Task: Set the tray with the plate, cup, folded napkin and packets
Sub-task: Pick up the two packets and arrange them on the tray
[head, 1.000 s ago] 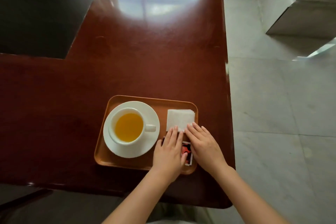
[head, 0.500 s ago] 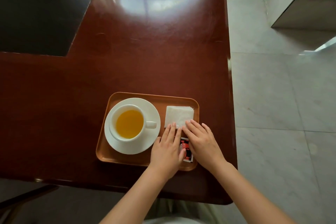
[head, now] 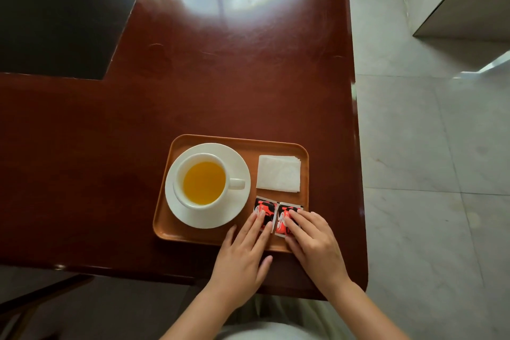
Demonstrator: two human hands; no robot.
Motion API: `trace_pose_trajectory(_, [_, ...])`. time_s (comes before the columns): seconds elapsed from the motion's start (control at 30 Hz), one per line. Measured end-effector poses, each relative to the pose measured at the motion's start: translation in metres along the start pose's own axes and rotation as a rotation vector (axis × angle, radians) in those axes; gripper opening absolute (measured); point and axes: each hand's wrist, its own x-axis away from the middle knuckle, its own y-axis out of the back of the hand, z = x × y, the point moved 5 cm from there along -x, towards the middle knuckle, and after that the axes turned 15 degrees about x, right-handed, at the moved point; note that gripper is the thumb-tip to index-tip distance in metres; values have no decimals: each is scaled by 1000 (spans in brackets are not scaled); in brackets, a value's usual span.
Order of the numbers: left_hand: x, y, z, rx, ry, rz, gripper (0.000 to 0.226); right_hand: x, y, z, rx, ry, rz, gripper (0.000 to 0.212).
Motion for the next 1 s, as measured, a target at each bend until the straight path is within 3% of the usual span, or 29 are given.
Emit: trace_pose_trajectory(1.0, [-10,-14,-1,52,97,34,64,-15,0,3,31,-60,-3,37])
